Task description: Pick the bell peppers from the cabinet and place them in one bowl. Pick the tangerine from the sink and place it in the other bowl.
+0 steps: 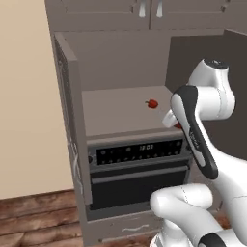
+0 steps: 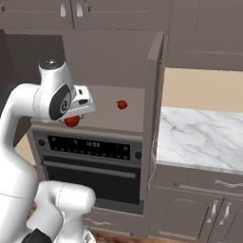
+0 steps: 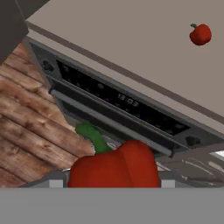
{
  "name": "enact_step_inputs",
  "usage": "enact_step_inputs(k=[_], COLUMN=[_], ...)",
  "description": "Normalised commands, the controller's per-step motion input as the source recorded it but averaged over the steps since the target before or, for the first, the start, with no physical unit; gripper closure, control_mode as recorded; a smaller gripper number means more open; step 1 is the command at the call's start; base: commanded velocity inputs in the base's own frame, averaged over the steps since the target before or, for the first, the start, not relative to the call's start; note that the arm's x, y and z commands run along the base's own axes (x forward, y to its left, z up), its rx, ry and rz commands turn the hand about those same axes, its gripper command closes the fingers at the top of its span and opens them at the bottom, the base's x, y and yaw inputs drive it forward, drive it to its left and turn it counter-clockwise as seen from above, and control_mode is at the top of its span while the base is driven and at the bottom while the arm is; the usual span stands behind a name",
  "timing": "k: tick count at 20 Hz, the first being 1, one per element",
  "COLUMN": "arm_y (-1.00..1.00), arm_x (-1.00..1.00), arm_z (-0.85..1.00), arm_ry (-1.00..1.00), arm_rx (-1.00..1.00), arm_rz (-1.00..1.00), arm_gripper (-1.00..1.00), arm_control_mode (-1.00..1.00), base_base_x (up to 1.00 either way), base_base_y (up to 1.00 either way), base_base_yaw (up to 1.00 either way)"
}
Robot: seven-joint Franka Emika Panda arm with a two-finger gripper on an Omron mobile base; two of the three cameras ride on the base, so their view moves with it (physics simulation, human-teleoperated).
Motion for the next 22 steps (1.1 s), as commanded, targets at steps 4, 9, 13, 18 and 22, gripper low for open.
enact_step_inputs(k=[4,9,13,18,22], arm_y=[0.0,0.0,0.0,0.0,0.0], arm_x=[0.0,0.0,0.0,0.0,0.0], arm_z=[0.0,0.0,0.0,0.0,0.0], arm_ry=[0.0,0.0,0.0,0.0,0.0], arm_rx=[0.0,0.0,0.0,0.0,0.0], arm_rz=[0.0,0.0,0.0,0.0,0.0], arm_gripper=[1.0,1.0,1.0,1.0,1.0], arm_control_mode=[1.0,1.0,1.0,1.0,1.0], base_base_x=[-1.0,-1.0,-0.64,-0.32,-0.2], base_base_y=[0.0,0.0,0.0,-0.01,-0.29], base_base_yaw=[0.0,0.0,0.0,-0.15,-0.38])
